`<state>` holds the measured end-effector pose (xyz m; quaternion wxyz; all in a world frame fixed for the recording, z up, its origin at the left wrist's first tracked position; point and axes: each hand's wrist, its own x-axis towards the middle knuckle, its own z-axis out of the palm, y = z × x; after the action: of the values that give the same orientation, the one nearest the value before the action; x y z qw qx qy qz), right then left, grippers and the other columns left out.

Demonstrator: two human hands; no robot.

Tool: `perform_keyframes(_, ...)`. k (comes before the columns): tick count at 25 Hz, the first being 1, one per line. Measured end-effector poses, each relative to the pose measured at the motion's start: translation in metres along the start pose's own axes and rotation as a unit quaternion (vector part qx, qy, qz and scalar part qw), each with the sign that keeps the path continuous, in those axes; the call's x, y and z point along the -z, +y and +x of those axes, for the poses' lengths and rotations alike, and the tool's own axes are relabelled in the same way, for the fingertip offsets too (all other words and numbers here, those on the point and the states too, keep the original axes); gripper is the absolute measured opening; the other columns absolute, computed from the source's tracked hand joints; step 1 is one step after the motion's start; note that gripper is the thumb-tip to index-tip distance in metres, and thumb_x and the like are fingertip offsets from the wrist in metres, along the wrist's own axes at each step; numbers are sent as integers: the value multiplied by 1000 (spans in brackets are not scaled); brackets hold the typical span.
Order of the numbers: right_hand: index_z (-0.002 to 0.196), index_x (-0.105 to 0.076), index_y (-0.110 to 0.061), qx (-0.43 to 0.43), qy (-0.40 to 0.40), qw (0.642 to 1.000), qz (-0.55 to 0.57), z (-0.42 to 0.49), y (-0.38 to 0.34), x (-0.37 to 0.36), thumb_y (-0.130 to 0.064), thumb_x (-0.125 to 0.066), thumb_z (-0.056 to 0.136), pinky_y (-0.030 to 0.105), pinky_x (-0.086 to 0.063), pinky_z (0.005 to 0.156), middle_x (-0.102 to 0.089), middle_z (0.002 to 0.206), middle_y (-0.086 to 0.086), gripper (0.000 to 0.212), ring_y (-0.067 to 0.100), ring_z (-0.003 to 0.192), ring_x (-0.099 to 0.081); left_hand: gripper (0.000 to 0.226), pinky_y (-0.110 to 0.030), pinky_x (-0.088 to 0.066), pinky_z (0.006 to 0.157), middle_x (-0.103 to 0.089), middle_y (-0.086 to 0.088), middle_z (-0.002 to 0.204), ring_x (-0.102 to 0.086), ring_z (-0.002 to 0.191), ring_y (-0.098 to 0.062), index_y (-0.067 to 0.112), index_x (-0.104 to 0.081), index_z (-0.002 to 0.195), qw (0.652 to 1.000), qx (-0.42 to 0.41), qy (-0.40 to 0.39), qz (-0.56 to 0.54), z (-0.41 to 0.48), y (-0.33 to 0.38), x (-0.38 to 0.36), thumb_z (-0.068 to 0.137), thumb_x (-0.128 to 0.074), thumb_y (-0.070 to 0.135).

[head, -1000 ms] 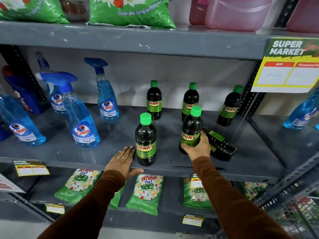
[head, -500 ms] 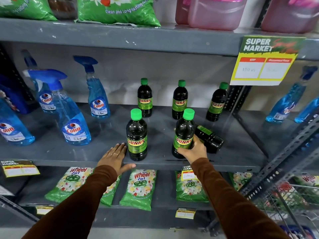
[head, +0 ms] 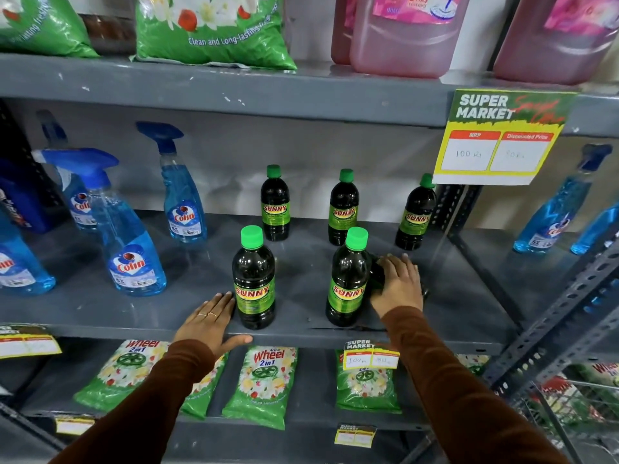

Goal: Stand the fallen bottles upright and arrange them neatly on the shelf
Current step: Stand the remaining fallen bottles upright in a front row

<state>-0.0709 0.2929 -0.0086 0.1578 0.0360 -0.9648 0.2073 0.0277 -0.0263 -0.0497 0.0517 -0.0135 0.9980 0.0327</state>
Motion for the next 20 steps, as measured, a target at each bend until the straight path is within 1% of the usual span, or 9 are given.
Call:
perform_keyframes(2,142,-21,-15,-48,-111,984,-128,12,-5,1,-24,-60,75,44,-5,116,-25,152,13,78,33,140,-18,143,-35,-5,119,-8,-9,157,-7,145,-20,10,-7,144,1000,3,-2,1,1,-1,-1,30,22,91)
perform_keyframes(3,142,-18,-17,-62,-118,980,-145,15,-6,-2,-25,-58,78,45,-10,115,-26,151,13,76,33,138,-21,144,-35,-5,119,-8,-8,157,-7,145,-20,10,-7,144,1000,6,-3,1,2,-1,-1,29,22,91)
perform_keyframes(6,139,-29,-14,-68,-26,992,-99,15,-5,-5,-22,-58,78,47,-22,109,-41,142,17,67,36,129,-34,144,-34,-5,119,-8,-8,157,-7,145,-20,10,-7,144,1000,10,-7,1,3,-2,-1,29,21,91)
perform_keyframes(9,137,-33,-8,-80,96,990,64,17,5,-4,-16,-66,72,48,-27,106,-43,139,22,74,41,126,-38,144,-34,-6,119,-11,-10,156,-10,145,-21,10,-10,144,1000,14,1,0,3,-2,-1,30,21,92)
perform_keyframes(11,139,-26,-4,-106,134,957,236,15,10,-4,-18,-66,77,45,-28,109,-38,140,25,76,40,127,-37,144,-34,-7,119,-12,-10,156,-11,145,-22,9,-11,144,1000,15,7,-2,2,-2,0,30,21,91)
perform_keyframes(13,141,-20,-6,-144,150,911,356,5,12,-4,-23,-63,80,40,-28,111,-37,141,23,78,35,129,-37,145,-33,-7,119,-12,-10,156,-12,145,-22,9,-10,144,1000,12,8,0,1,0,0,29,22,91)
perform_keyframes(15,139,-24,-8,-189,174,897,359,1,14,-1,-36,-69,72,43,-31,110,-42,137,21,85,33,127,-39,146,-32,-6,119,-9,-9,157,-10,145,-20,10,-8,144,1000,13,5,4,1,1,2,27,24,91)
perform_keyframes(17,136,-26,-4,-235,177,914,280,1,16,6,-43,-77,62,46,-30,108,-39,136,23,97,36,126,-34,147,-32,-4,119,-6,-9,157,-7,145,-19,10,-4,144,1000,16,-9,9,1,2,4,24,26,89)
perform_keyframes(20,139,-18,-6,-251,165,910,286,-1,15,12,-22,-82,58,44,-29,108,-32,137,24,104,39,126,-34,150,-31,-3,119,-3,-9,157,-4,146,-19,10,-1,144,999,16,-23,14,0,5,8,21,28,89)
